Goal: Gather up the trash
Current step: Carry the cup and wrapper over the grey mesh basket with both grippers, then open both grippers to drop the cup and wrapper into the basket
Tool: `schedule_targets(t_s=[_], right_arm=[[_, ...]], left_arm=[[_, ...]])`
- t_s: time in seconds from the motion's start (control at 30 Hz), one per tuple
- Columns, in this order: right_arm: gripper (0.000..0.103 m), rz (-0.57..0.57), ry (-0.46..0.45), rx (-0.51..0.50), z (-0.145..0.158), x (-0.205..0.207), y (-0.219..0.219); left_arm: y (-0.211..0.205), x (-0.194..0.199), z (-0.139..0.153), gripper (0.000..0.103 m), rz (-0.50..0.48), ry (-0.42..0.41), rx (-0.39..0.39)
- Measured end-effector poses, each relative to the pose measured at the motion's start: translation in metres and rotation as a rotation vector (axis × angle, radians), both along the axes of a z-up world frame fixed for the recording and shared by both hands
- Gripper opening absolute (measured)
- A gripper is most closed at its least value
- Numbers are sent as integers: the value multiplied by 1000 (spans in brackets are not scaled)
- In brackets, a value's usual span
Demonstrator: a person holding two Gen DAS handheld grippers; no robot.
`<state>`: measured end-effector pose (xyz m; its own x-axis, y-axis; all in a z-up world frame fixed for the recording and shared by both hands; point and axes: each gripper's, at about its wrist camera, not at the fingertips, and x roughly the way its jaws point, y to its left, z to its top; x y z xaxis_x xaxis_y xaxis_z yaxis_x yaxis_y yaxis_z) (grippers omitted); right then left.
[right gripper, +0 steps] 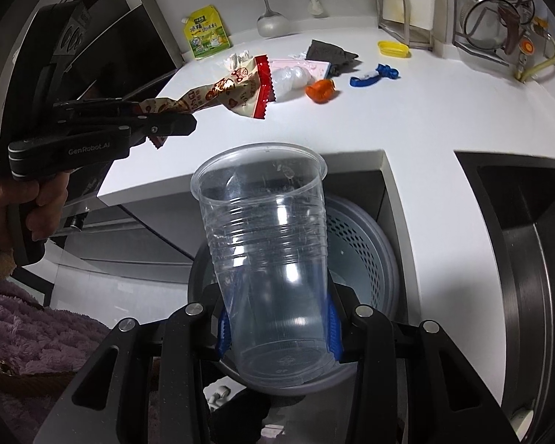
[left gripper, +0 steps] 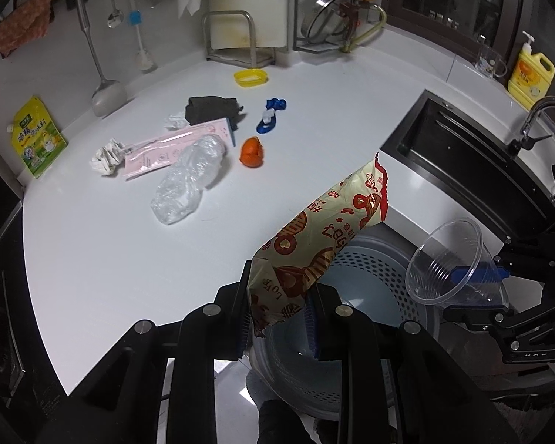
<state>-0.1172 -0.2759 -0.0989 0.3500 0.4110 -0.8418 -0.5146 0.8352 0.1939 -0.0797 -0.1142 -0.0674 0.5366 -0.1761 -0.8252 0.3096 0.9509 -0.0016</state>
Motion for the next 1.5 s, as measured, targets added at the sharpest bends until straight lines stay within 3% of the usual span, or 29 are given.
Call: schedule_targets(t_s=[0.27,0.43,0.73,1.0,1.2,1.3,1.43,1.5], right_arm=[[38,-14,46,-8,-20,-12,-8],[38,-4,78,-20,-32,-14,-6],[39,-16,133,-34,-57,-5,-6],[41,-5,151,-50,-66,4,-2],[51,-15,156,-56,-68,5,-2],[54,-19,150,-59,-68,5,-1],[67,-26,149,-52,-67,4,-2],[67,-29,140,-53,-66,4,-2]], left_arm=[[-20,-6,-22,24,-30,59,20],[-27,-7,-46,24,-37,152,8],[-39,-8,-78,25,-76,249,35],[-44,-3,-91,26,-76,286,43],[-43,0,-98,35,-70,319,44],[-41,0,-97,50,-65,309,40],[-41,-1,-92,56,-72,286,48],[-39,-2,-89,56,-73,276,48]])
